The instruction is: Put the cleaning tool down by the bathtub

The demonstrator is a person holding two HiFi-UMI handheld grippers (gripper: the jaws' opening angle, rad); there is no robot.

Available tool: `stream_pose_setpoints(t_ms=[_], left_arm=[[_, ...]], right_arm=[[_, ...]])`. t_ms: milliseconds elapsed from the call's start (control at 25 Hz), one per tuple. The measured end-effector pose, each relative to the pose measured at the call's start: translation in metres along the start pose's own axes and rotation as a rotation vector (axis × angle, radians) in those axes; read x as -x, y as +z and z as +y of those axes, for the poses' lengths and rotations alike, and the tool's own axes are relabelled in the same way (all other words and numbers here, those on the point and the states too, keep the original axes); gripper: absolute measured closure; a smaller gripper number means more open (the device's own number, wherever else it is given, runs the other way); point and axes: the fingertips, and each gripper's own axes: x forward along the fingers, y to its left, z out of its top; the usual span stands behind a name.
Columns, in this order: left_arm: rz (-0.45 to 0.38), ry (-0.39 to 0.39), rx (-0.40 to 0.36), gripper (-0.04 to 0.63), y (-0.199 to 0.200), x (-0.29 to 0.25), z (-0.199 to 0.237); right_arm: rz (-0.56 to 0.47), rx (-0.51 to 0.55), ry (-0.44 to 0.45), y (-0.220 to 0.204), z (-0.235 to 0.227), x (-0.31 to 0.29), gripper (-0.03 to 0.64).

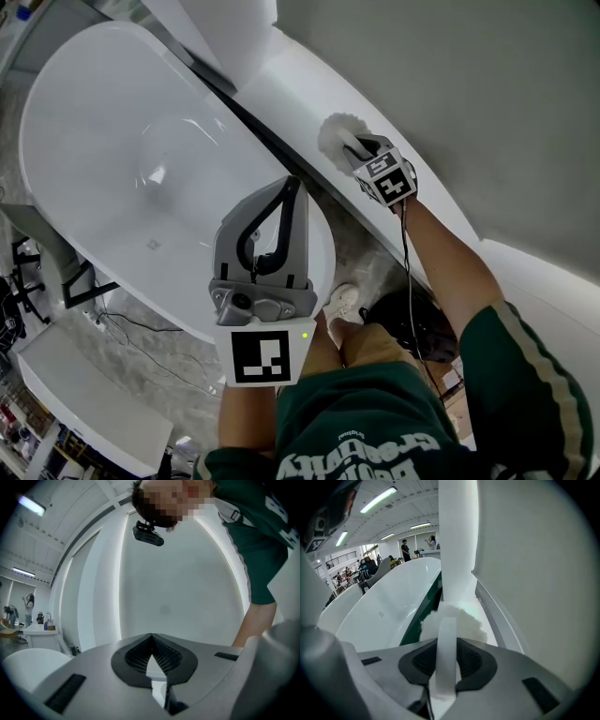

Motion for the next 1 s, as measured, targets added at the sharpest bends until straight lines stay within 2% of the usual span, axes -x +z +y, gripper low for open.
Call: stream_pose_setpoints(t_ms=[160,360,600,1000], left_arm=[[0.006,-0.004,0.008,0.589,-0.005,-0.003,0.009],[0.003,-0.013,0.007,0.589,-0.008,-0.002,-0.008],[0.018,-0.012,0.036,0.589,-0.017,-0.016,0.012],[0.049,-0.015,0.049,0.589,-0.037,-0.016,0.01]], right_arm=[[0.035,-0.013,0.006,-0.002,0.003,-0.016,0.52],[0.066,-0.026,-0.003,-0.026,0.001,-0.02,0.518],[0.127,-0.04,0.0,-0.026,-0.006,-0.048,0.52],[0.174,-0.03,0.007,-0.045,-0.006,-0.069,0.518]])
